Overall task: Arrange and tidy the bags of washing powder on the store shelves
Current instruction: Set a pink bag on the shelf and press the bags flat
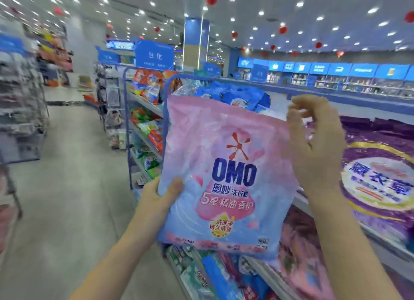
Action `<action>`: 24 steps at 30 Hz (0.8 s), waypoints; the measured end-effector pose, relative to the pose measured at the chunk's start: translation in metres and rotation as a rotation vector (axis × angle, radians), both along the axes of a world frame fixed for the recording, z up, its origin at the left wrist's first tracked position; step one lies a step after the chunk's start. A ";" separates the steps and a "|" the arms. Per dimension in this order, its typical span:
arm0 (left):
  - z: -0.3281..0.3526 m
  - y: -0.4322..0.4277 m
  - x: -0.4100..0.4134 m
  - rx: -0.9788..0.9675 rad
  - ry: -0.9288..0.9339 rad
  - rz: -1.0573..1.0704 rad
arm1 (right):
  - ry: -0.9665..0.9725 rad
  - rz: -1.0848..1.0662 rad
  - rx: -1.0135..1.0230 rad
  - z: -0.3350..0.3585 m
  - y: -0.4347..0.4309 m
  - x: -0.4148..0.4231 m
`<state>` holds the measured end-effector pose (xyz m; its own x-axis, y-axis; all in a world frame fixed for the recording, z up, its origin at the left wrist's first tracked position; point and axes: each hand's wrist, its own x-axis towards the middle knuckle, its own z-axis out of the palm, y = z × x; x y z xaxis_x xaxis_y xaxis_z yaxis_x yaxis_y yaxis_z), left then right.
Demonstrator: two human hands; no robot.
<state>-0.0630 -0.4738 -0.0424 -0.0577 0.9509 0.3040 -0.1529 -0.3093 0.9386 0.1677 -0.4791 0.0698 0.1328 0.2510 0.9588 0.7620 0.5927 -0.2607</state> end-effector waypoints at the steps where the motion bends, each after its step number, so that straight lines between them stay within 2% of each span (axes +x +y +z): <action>1: 0.005 0.012 -0.021 -0.010 -0.030 0.015 | 0.091 0.042 -0.006 -0.008 0.015 -0.009; 4: 0.016 0.049 -0.079 -0.037 -0.061 0.078 | 0.284 0.236 -0.150 -0.038 0.069 -0.045; 8: 0.018 0.101 -0.143 -0.061 -0.081 0.130 | 0.478 0.615 -0.679 -0.065 0.136 -0.112; 10: 0.011 0.130 -0.167 -0.053 -0.092 0.152 | 0.594 0.812 -0.831 -0.074 0.164 -0.142; 12: 0.007 0.159 -0.187 -0.067 -0.124 0.176 | 0.576 0.909 -0.893 -0.081 0.189 -0.170; 15: 0.001 0.205 -0.214 -0.111 -0.178 0.207 | 0.568 0.885 -0.930 -0.089 0.231 -0.203; 21: -0.010 0.324 -0.266 -0.155 -0.112 0.254 | 0.527 0.810 -0.819 -0.091 0.359 -0.259; 24: -0.014 0.388 -0.291 -0.175 -0.092 0.293 | 0.518 0.820 -0.844 -0.097 0.435 -0.278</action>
<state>-0.3537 -0.0861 -0.0568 -0.3554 0.9271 0.1189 -0.1682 -0.1885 0.9676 -0.1107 -0.0445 -0.0268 -0.0403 0.9370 0.3471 -0.0472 0.3452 -0.9373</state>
